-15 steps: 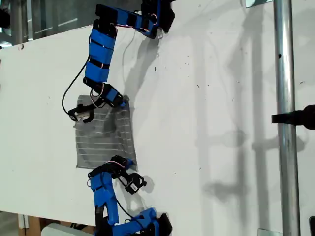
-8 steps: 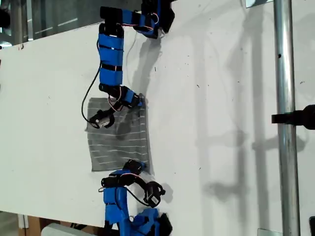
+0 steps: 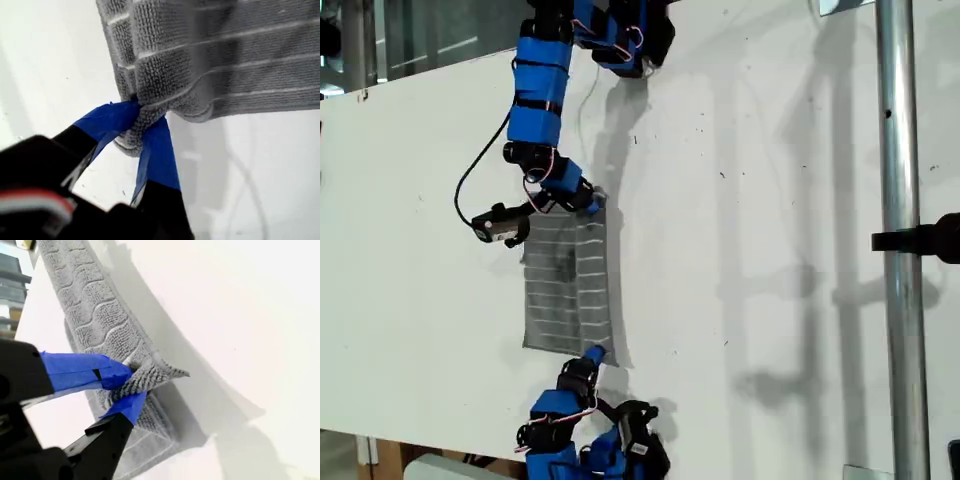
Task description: Grasp corners of a towel and fold twice.
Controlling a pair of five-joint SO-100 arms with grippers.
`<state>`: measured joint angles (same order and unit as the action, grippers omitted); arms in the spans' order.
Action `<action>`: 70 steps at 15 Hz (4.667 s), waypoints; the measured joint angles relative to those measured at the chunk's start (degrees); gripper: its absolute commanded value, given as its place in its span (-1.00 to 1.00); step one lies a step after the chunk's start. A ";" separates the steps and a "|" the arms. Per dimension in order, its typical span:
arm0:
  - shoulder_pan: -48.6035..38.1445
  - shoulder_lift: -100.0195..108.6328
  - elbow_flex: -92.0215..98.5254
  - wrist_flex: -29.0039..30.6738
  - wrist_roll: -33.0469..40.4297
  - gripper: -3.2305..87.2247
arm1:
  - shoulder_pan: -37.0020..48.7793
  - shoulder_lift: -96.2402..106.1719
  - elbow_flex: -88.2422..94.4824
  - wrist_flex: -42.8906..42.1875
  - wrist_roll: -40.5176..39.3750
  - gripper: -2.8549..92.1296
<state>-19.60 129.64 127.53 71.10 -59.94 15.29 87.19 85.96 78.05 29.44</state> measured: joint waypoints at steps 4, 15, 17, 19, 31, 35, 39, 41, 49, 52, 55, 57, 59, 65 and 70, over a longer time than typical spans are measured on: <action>-14.77 -11.87 -3.25 -5.54 11.60 -0.99 | 9.49 -9.93 -1.41 -6.86 -4.48 -0.94; -33.22 -42.54 -44.21 2.02 29.44 -0.99 | 28.83 -17.75 -22.59 -7.91 -18.11 -0.94; -33.22 -42.54 -37.35 -0.88 28.48 -0.99 | 26.46 -18.63 -17.23 -9.67 -17.14 -0.94; -33.22 -43.68 -31.11 -5.19 27.16 -0.99 | 24.17 -22.59 -13.71 -11.95 -15.82 -0.94; -36.21 -34.72 -26.89 0.35 19.42 -0.26 | 29.44 -16.96 -6.33 -5.27 -9.23 -0.09; -31.11 -12.48 -13.62 0.53 14.33 -0.32 | 31.29 -0.70 9.05 -5.19 -4.66 0.00; -17.05 12.13 8.96 -6.68 6.94 -0.65 | 36.21 10.63 27.95 -11.34 4.13 0.05; -10.46 30.06 22.15 -7.82 3.34 -0.90 | 39.81 17.93 38.23 -16.61 9.14 0.06; 4.66 69.17 50.36 -5.54 -8.26 -0.98 | 32.70 2.02 34.63 -34.10 22.59 0.03; 4.66 69.17 50.89 -5.54 -8.26 -0.99 | 27.42 -11.60 18.11 -33.84 26.63 -0.17; 4.75 69.17 50.89 -5.54 -8.26 -0.99 | 25.40 -20.74 4.83 -33.40 27.25 -0.42; 4.75 69.17 50.89 -5.36 -8.26 -0.99 | 25.93 -21.01 3.43 -30.23 25.84 -0.83; 4.75 69.17 50.89 -5.27 -8.26 -0.99 | 28.48 -17.23 4.39 -22.50 23.29 -0.87; 4.75 69.17 50.89 -5.19 -8.26 -0.99 | 32.17 12.57 28.83 -0.18 21.80 -0.94; 4.75 69.17 50.89 -4.92 -8.26 -0.99 | 25.84 25.75 25.05 -2.72 24.26 -0.94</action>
<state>-14.85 198.81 178.42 66.18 -68.20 41.13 112.94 111.01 75.32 53.70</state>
